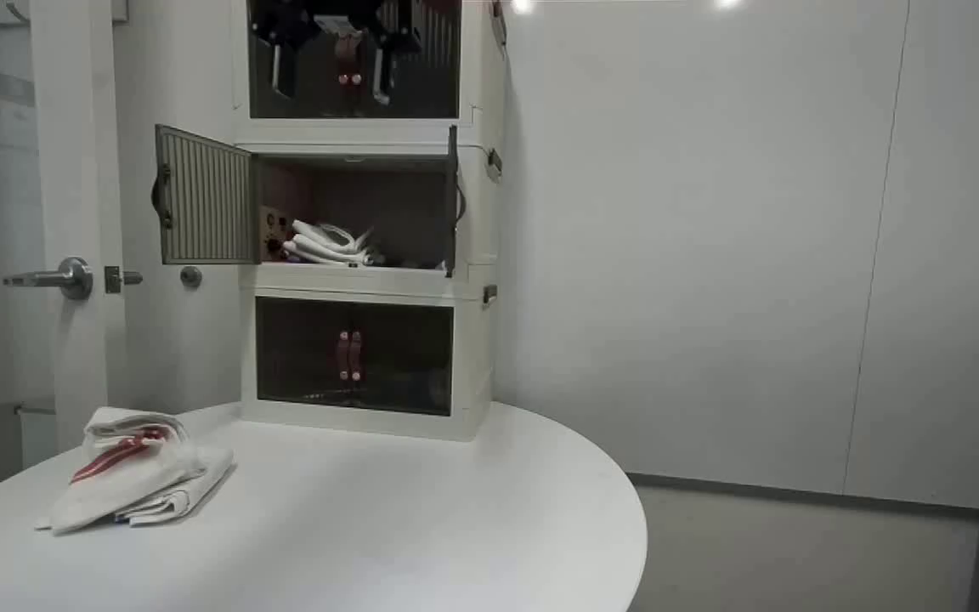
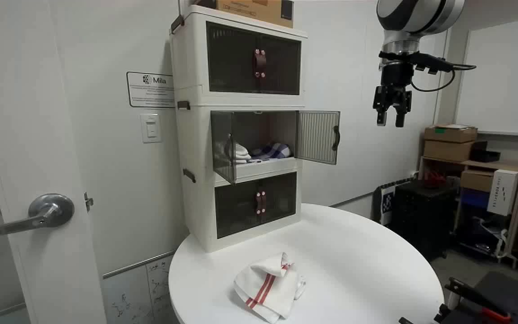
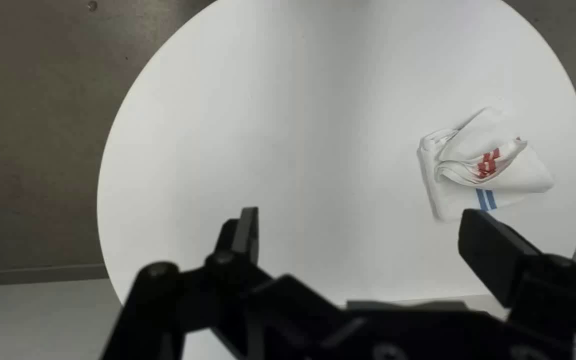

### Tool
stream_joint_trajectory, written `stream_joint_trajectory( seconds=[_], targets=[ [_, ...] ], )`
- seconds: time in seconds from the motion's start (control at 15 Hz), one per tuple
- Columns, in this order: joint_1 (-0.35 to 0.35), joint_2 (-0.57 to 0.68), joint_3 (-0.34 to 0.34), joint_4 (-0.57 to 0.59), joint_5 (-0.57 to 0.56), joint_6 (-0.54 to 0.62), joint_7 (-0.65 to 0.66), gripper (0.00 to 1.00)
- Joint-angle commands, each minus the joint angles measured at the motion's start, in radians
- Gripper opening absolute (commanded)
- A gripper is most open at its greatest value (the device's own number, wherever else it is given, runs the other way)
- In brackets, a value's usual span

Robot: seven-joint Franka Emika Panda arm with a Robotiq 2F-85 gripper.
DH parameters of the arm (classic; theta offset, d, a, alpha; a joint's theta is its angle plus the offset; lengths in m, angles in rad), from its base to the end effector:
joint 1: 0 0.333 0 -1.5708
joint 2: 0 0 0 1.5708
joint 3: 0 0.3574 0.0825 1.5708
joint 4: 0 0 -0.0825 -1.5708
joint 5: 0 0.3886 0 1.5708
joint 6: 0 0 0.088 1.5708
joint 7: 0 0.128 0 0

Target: Put the towel in the middle cabinet

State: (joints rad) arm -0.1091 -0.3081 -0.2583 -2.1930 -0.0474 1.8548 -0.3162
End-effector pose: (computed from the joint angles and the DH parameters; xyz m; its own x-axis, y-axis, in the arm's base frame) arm 0.4163 -0.1753 0.5212 0.9994 -0.0232 -0.0268 -0.0244 -0.9988 -0.0431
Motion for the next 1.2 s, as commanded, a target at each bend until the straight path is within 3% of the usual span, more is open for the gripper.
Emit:
stream_joint_trajectory(
  seconds=[0.0, 0.47, 1.13],
  targets=[
    [-0.014, 0.002, 0.012, 0.002, 0.004, -0.002, -0.004, 1.00],
    [-0.014, 0.002, 0.012, 0.002, 0.004, -0.002, -0.004, 1.00],
    [0.019, 0.205, 0.060, 0.160, 0.043, 0.068, -0.038, 1.00]
  ],
)
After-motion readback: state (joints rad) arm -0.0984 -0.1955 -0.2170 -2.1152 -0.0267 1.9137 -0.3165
